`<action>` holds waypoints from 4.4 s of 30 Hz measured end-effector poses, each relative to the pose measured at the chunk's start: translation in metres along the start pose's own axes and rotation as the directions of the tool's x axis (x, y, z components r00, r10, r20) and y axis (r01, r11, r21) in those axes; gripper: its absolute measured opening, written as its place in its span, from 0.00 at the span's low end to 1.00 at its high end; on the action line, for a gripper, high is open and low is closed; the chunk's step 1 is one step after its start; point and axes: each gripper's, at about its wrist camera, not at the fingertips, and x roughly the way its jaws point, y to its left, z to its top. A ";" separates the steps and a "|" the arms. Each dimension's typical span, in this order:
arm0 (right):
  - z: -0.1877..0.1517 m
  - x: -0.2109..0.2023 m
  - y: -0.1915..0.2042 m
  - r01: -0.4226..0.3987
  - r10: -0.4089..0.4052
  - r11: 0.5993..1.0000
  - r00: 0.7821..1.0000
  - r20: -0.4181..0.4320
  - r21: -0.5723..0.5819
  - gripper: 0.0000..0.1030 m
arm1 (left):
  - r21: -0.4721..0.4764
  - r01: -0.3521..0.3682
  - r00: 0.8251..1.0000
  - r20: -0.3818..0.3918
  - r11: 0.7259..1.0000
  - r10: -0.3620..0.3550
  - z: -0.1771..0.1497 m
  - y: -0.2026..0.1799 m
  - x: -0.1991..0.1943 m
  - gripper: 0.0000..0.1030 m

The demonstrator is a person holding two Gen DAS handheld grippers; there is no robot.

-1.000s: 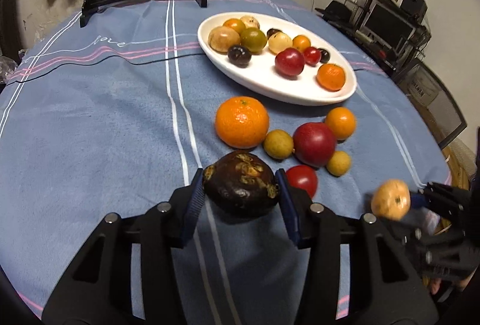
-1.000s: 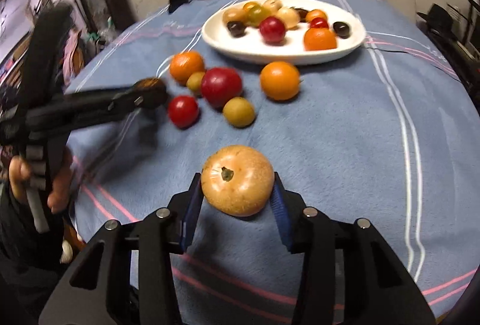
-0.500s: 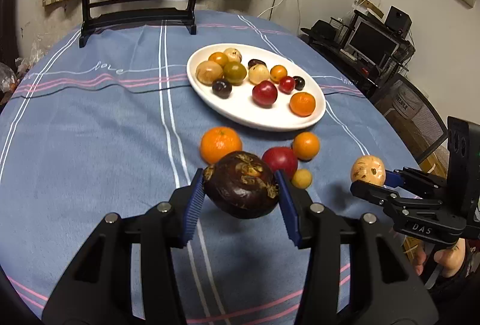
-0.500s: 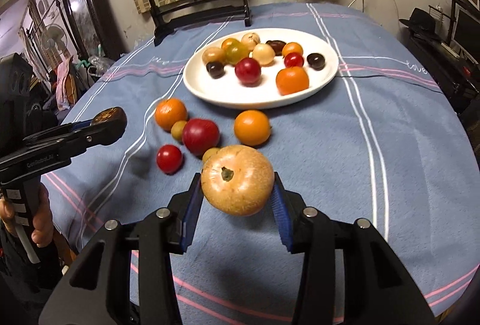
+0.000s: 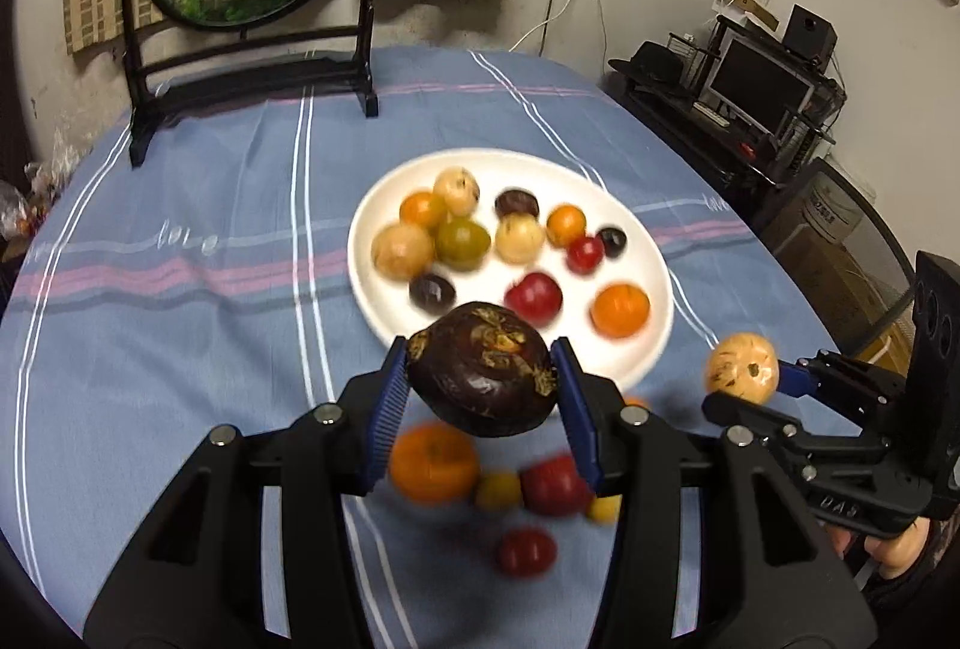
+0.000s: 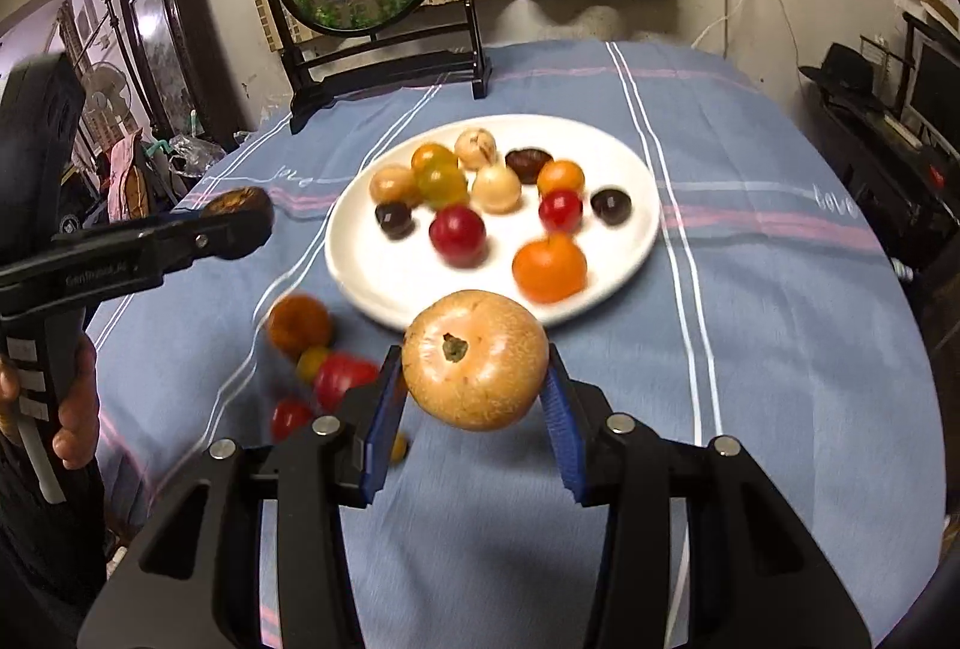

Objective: Organize fruits
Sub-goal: 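Carry both held fruits onto the white plate and open both grippers, then grasp an orange with right gripper while left grasps a red tomato, then carry both held fruits onto the white plate and open both grippers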

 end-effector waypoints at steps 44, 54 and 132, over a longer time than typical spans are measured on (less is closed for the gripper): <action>-0.027 0.007 0.008 0.035 -0.030 0.998 0.995 -0.099 0.047 0.67 | -0.066 -0.105 0.994 -0.038 0.992 0.103 -0.087 0.003 -0.014 0.82; -0.029 0.022 0.016 0.049 -0.045 0.998 0.991 -0.128 0.030 0.67 | -0.069 -0.094 0.995 -0.051 0.993 0.090 -0.102 0.009 -0.019 0.83; 0.060 0.086 -0.059 0.064 -0.056 0.996 0.992 -0.111 0.067 0.38 | 0.013 -0.034 0.988 -0.151 0.999 0.035 0.052 -0.021 0.108 0.29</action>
